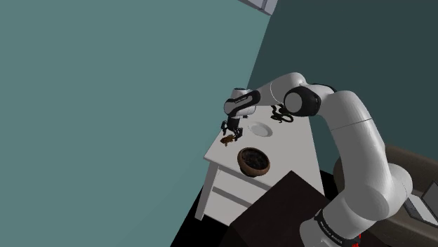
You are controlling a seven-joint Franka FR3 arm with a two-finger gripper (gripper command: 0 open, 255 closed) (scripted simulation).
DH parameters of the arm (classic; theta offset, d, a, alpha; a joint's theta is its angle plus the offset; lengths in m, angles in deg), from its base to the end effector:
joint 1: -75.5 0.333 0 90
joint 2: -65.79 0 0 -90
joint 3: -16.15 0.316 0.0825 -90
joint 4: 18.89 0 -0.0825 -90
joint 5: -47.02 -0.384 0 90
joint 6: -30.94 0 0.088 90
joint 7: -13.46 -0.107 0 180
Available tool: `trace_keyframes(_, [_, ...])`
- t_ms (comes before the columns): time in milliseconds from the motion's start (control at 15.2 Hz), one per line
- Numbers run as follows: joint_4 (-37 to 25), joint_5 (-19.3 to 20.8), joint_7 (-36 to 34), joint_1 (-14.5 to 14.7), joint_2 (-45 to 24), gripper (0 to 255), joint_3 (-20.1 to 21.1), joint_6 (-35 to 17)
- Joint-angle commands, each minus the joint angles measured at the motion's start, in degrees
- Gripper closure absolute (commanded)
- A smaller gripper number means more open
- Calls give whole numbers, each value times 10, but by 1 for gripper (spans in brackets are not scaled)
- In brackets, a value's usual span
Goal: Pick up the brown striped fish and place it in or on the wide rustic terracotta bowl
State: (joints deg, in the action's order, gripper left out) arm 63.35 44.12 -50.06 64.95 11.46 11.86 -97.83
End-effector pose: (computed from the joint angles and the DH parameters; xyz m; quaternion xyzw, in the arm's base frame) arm 0.6808 -0.1702 0.1114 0.7711 -0.6331 -0.0554 0.0391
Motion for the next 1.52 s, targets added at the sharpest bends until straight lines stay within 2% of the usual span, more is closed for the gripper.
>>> trace_keyframes(0, [-1, 0, 0, 0, -1, 0, 0, 0])
trace_keyframes(264, [-1, 0, 0, 0, -1, 0, 0, 0])
trace_keyframes(330, [-1, 0, 0, 0, -1, 255, 0, 0])
trace_keyframes(924, [-1, 0, 0, 0, -1, 255, 0, 0])
trace_keyframes(1452, [18, 2, 0, 2, 47, 255, -2, 29])
